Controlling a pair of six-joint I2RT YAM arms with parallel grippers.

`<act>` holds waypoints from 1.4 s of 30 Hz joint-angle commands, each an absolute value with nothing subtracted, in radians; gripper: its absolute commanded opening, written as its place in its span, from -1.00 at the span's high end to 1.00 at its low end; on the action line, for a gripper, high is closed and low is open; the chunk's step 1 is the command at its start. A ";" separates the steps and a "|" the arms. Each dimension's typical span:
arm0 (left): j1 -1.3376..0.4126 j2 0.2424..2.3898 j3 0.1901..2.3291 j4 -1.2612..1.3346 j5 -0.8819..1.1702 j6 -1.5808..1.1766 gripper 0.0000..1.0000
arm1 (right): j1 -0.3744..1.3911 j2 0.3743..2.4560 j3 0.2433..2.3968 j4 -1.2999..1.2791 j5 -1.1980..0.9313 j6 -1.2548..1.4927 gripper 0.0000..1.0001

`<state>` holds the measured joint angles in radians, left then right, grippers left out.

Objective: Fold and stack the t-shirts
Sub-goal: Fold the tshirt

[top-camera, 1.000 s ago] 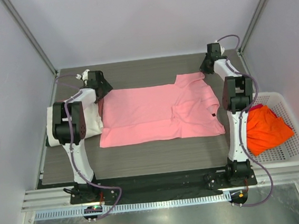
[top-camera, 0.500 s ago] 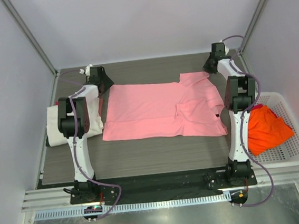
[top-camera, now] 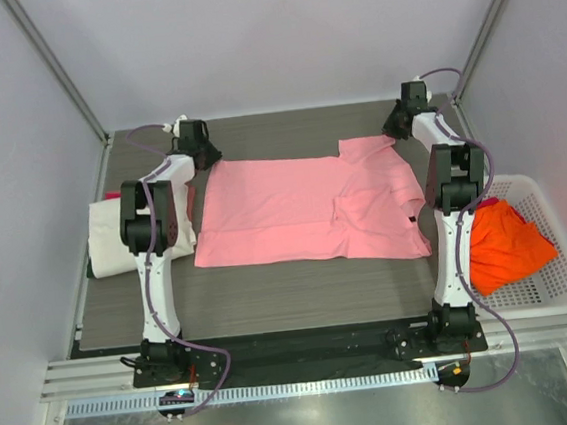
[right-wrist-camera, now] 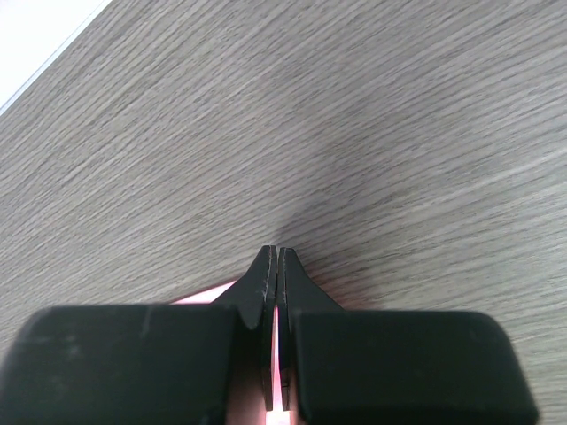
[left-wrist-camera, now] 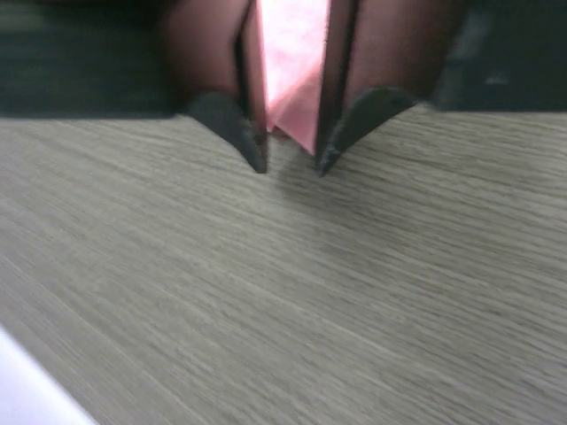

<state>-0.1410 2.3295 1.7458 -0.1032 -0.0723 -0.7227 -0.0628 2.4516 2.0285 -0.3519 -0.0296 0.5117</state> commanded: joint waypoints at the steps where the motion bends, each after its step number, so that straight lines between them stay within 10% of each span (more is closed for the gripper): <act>1: -0.149 2.355 1.755 -0.189 -0.054 -0.698 0.49 | -0.060 2.370 2.023 -0.319 -0.044 0.520 0.97; 6: -0.147 2.342 1.744 -0.187 -0.078 -0.684 0.96 | -0.060 2.361 2.011 -0.314 -0.044 0.520 0.98; 14: -0.137 2.283 1.683 -0.143 -0.133 -0.695 1.00 | -0.060 2.346 1.999 -0.310 -0.055 0.523 0.97; 19: -0.121 2.218 1.589 -0.074 -0.158 -0.713 -0.13 | -0.060 2.341 1.983 -0.299 -0.064 0.528 0.98; 42: -0.181 2.325 1.781 -0.363 -0.221 -0.555 0.19 | -0.060 2.356 1.983 -0.291 -0.101 0.535 0.98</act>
<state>-0.1585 2.2810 1.7306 -0.2462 -0.1684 -0.6147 -0.0628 2.4184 1.9820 -0.3199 -0.0822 0.5266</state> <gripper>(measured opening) 0.414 0.027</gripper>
